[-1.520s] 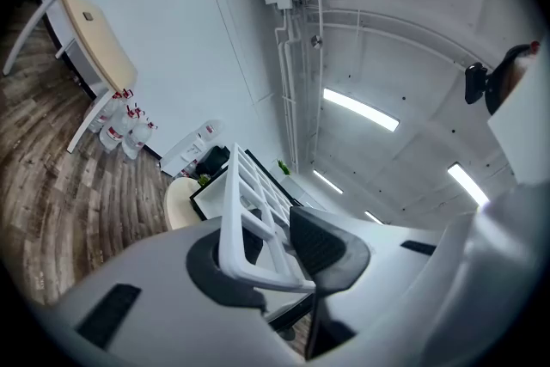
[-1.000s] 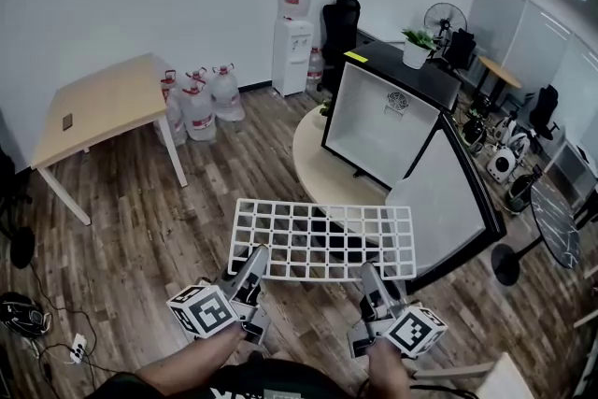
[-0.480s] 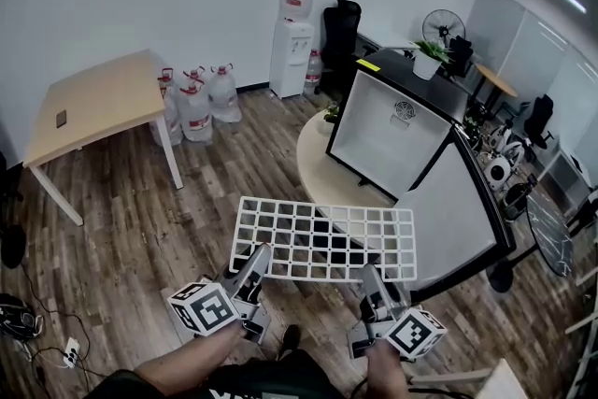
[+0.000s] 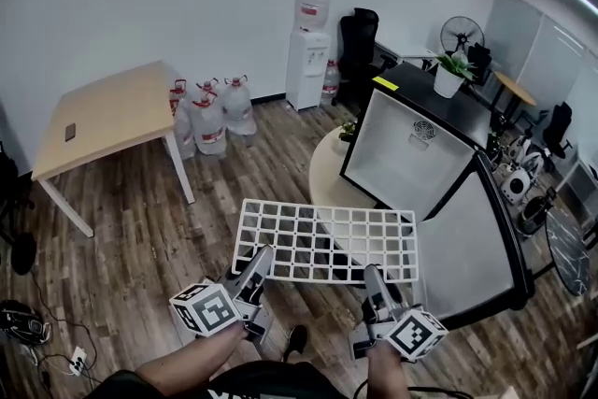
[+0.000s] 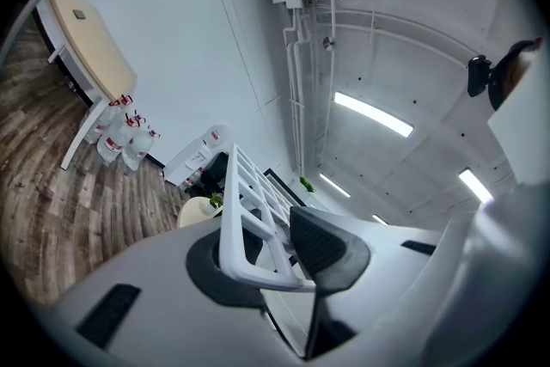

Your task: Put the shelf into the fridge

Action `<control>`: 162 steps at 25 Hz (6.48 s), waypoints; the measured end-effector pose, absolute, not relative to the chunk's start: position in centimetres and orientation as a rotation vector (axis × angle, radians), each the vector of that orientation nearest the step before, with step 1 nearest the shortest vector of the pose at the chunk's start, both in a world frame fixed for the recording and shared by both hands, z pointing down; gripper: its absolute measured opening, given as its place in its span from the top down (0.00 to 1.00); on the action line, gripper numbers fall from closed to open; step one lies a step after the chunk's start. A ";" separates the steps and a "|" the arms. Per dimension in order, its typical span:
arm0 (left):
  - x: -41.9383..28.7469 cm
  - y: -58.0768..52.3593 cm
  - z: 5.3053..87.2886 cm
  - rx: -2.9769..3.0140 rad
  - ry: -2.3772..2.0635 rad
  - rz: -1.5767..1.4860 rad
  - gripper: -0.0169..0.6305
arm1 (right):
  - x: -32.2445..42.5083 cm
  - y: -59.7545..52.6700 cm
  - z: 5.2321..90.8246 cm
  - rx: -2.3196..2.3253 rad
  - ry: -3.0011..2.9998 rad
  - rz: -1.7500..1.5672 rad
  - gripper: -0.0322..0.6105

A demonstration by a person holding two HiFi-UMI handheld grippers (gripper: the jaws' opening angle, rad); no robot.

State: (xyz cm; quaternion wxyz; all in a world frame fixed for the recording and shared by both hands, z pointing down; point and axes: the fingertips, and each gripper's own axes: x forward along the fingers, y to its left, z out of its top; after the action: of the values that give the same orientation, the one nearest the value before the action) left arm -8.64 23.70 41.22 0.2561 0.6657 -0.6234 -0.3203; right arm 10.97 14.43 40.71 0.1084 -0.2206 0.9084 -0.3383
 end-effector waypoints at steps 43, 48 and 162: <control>-9.9 -12.2 46.0 1.890 -1.412 -0.544 0.82 | 11.5 -15.3 46.2 -1.039 2.438 -1.119 0.75; -11.3 -16.8 46.8 1.968 -1.281 -0.461 0.82 | 10.3 -17.3 47.4 -1.144 2.329 -1.136 0.75; -4.0 -27.6 56.4 2.207 -0.906 -0.078 0.83 | 12.6 -25.8 56.2 -1.521 1.979 -1.229 0.74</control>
State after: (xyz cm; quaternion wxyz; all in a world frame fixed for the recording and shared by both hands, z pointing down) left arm -4.02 -27.64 56.42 0.3685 0.8595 -0.3529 -0.0304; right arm 12.59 -25.84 56.17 0.1788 -0.5381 0.6998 -0.4345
